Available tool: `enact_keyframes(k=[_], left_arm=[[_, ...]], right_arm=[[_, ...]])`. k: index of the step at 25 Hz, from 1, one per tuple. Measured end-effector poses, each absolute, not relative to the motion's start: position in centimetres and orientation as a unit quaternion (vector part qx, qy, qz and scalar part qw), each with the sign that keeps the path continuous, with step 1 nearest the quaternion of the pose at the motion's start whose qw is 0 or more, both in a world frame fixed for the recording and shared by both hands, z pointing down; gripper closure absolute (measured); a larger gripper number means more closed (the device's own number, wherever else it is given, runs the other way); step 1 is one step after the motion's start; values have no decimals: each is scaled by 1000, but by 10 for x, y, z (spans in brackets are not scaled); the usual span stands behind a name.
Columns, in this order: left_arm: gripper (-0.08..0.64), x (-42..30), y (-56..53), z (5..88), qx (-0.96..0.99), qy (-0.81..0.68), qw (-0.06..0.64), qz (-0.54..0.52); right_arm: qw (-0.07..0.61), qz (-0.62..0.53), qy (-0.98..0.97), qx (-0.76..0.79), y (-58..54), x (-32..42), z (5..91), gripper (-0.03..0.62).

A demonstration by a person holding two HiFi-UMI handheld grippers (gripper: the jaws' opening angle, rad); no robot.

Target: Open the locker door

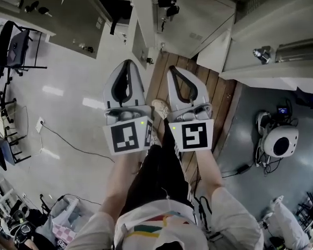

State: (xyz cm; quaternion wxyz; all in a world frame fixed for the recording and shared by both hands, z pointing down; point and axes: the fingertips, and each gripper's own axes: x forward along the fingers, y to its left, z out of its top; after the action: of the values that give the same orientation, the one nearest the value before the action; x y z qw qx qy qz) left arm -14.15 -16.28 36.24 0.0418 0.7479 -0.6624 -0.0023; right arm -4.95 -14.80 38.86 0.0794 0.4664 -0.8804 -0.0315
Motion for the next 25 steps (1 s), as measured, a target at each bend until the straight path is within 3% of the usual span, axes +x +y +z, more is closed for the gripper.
enact_keyframes(k=[8,13,19,25], left_arm=[[543,-143,-173,359,746,-665,33,-3],[545,-147,-174,374,743,-668,41,5],[544,-153,-174,388,740,-671,46,20],[543,-152,-182,403,748,-661,38,29]], right_arm=[[96,8,-882,461,-177,-54,417,580],[86,66,-875,471,-223,-55,465,464],[113,114,-812,560,-288,-38,545,462],[166,110,-810,551,-327,-57,605,462]])
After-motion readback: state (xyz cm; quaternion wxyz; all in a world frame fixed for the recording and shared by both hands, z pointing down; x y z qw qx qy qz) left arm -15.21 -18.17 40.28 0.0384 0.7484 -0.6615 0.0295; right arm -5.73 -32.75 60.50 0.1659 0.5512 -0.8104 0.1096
